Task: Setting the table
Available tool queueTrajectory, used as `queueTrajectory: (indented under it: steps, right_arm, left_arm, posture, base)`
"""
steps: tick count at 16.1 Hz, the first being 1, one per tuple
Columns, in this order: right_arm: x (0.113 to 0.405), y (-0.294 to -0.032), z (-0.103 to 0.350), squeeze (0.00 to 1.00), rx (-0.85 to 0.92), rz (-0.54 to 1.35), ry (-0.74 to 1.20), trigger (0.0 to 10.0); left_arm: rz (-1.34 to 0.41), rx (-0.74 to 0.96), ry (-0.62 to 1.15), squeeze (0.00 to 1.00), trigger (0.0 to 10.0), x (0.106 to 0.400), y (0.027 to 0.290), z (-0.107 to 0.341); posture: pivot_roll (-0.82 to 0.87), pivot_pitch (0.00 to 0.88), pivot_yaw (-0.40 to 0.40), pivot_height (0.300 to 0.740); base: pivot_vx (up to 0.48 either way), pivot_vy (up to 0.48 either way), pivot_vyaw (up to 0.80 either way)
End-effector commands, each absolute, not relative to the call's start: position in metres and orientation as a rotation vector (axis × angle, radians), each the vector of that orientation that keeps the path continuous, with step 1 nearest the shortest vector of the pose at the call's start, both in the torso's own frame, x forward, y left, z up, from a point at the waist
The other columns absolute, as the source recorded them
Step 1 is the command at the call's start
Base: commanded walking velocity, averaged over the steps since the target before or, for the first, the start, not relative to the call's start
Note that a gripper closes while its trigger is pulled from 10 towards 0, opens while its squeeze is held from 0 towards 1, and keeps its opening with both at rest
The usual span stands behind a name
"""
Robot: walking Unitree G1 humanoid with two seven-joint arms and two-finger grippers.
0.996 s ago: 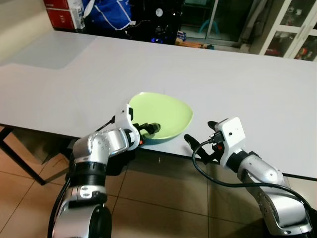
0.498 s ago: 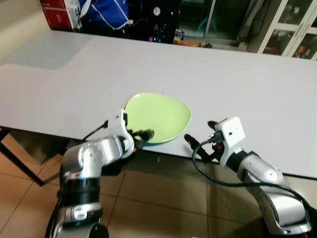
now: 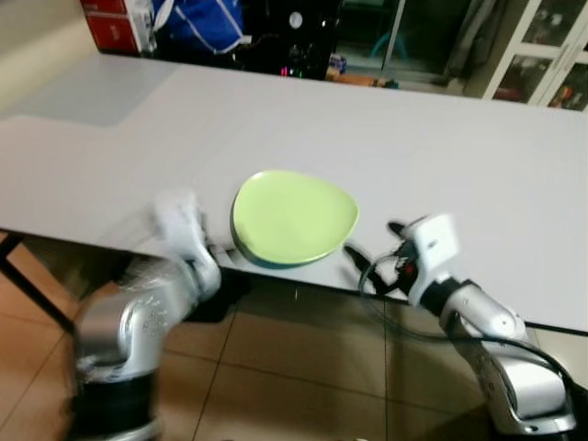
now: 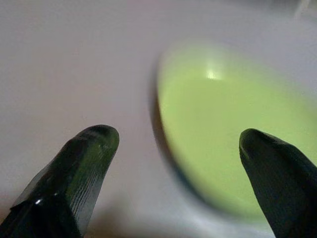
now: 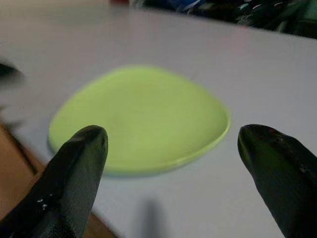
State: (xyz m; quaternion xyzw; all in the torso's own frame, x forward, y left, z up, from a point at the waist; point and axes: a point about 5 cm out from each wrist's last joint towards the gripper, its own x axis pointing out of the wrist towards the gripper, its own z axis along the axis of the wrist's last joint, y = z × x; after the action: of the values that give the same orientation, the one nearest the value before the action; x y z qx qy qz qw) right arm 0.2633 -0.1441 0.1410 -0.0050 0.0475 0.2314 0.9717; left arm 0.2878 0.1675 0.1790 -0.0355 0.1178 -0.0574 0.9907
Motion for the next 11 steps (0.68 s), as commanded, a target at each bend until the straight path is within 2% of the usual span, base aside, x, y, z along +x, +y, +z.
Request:
queueTrajectory:
  steps: [1, 3, 5, 9, 11]
  right_arm:
    - [0.268, -0.149, 0.157, 0.0, 0.019, 0.423, 0.023, 10.0]
    - [0.274, -0.152, 0.158, 0.0, 0.065, 0.316, 0.008, 10.0]
    - [0.275, -0.152, 0.151, 0.0, 0.108, 0.221, 0.036, 10.0]
    - [0.271, -0.158, 0.142, 0.0, 0.093, 0.103, 0.072, 10.0]
    - [0.274, -0.167, 0.142, 0.0, 0.065, 0.016, 0.05, 10.0]
  left_arm:
    - [-0.151, -0.007, 0.102, 0.0, 10.0, 0.285, 0.158, 0.202]
    - [-0.115, 0.118, -0.001, 0.0, 10.0, 0.284, 0.158, 0.214]
    - [-0.126, 0.223, -0.063, 0.0, 10.0, 0.279, 0.149, 0.208]
    - [-0.16, 0.231, -0.028, 0.0, 10.0, 0.271, 0.14, 0.183]
    - [-0.166, 0.254, -0.073, 0.0, 10.0, 0.27, 0.139, 0.17]
  posture:
    - [0.04, 0.0, -0.02, 0.74]
    - [0.05, 0.0, -0.022, 0.74]
    - [0.04, 0.0, -0.018, 0.74]
    - [0.03, 0.0, -0.019, 0.74]
    - [0.02, 0.0, -0.026, 0.74]
  base:
    - [0.0, 0.0, 0.0]
    - [0.0, 0.0, 0.0]
    - [0.0, 0.0, 0.0]
    - [0.0, 0.0, 0.0]
    - [0.0, 0.0, 0.0]
